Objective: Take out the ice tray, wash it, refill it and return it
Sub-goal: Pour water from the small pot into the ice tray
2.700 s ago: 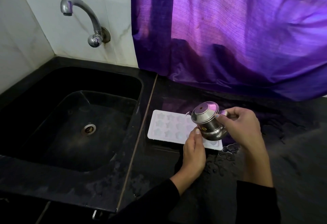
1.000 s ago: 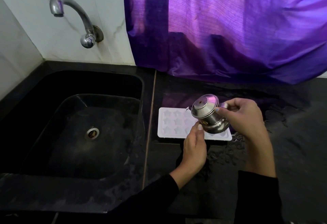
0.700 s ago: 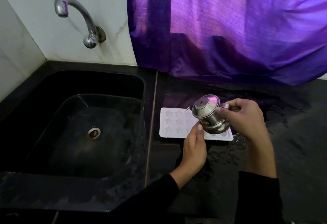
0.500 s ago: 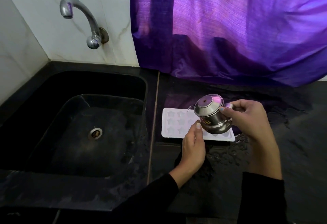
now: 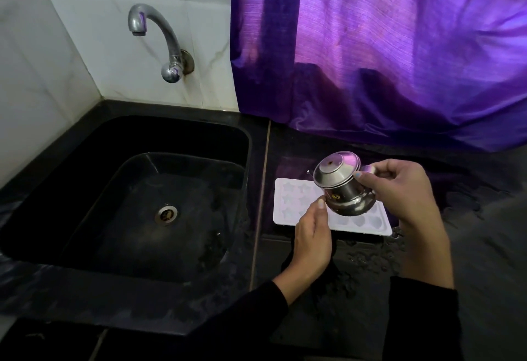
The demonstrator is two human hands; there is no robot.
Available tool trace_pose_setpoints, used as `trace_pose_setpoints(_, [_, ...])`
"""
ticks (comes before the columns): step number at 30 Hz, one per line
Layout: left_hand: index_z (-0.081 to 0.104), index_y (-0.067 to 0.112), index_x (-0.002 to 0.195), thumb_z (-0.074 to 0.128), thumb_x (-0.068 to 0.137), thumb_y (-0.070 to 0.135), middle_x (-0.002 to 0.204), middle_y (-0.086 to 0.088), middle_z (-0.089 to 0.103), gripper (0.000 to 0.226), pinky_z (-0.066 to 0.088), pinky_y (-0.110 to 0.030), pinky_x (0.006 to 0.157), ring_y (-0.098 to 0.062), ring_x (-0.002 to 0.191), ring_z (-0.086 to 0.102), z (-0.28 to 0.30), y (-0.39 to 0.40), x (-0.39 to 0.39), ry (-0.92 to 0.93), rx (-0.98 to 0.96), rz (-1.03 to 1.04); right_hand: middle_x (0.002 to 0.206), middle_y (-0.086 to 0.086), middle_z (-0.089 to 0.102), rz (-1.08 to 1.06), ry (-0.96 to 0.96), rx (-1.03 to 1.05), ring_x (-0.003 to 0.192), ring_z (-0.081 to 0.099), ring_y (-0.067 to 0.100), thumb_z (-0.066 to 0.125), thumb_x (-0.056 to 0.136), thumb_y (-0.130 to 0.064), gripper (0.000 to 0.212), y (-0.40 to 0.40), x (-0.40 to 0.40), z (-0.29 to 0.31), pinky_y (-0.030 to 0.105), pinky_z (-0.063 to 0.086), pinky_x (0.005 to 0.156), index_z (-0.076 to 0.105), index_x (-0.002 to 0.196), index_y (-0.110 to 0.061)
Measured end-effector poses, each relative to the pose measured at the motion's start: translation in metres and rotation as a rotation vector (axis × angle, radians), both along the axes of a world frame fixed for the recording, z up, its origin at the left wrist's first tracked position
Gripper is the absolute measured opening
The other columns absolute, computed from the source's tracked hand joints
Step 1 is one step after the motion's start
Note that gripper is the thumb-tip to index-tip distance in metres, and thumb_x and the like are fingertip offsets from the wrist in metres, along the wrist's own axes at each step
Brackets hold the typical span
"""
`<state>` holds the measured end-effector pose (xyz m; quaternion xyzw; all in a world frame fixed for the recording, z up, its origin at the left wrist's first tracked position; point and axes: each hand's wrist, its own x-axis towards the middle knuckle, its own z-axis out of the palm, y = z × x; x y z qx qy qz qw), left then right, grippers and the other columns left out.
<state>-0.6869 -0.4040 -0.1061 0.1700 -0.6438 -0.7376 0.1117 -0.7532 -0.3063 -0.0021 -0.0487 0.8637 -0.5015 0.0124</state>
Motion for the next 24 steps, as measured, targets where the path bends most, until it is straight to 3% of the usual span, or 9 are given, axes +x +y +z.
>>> trace_pose_setpoints(7, [0.056, 0.03, 0.128, 0.03, 0.103, 0.036, 0.11, 0.028, 0.059, 0.036, 0.038, -0.016, 0.095, 0.017, 0.108, 0.048, 0.004, -0.007, 0.002, -0.034, -0.001, -0.007, 0.071, -0.001, 0.071, 0.015, 0.026, 0.081, 0.079, 0.069, 0.026, 0.078, 0.074, -0.029, 0.012, -0.012, 0.002, 0.001, 0.055, 0.055, 0.082, 0.068, 0.073, -0.022])
trace_pose_setpoints(12, [0.054, 0.026, 0.131, 0.03, 0.103, 0.036, 0.121, 0.018, 0.058, 0.038, 0.036, -0.019, 0.099, 0.003, 0.118, 0.049, 0.004, -0.007, 0.003, -0.044, -0.01, 0.0, 0.07, -0.003, 0.071, 0.001, 0.036, 0.106, 0.078, 0.068, 0.025, 0.078, 0.07, -0.033, 0.014, -0.014, 0.001, -0.001, 0.055, 0.055, 0.081, 0.068, 0.071, -0.023])
trace_pose_setpoints(16, [0.055, 0.026, 0.13, 0.03, 0.103, 0.035, 0.119, 0.02, 0.058, 0.037, 0.037, -0.02, 0.101, 0.003, 0.117, 0.05, 0.003, -0.007, 0.002, -0.041, 0.007, 0.004, 0.071, -0.004, 0.071, -0.003, 0.033, 0.122, 0.08, 0.068, 0.024, 0.078, 0.071, -0.033, 0.014, -0.016, 0.001, 0.0, 0.054, 0.055, 0.081, 0.067, 0.072, -0.024])
trace_pose_setpoints(24, [0.058, 0.029, 0.125, 0.031, 0.103, 0.036, 0.11, 0.025, 0.06, 0.035, 0.036, -0.013, 0.093, 0.018, 0.105, 0.048, 0.0, -0.007, 0.002, -0.044, 0.008, 0.007, 0.072, -0.004, 0.07, -0.005, 0.029, 0.131, 0.08, 0.068, 0.024, 0.078, 0.073, -0.03, 0.013, -0.017, 0.0, -0.001, 0.054, 0.055, 0.082, 0.067, 0.071, -0.024])
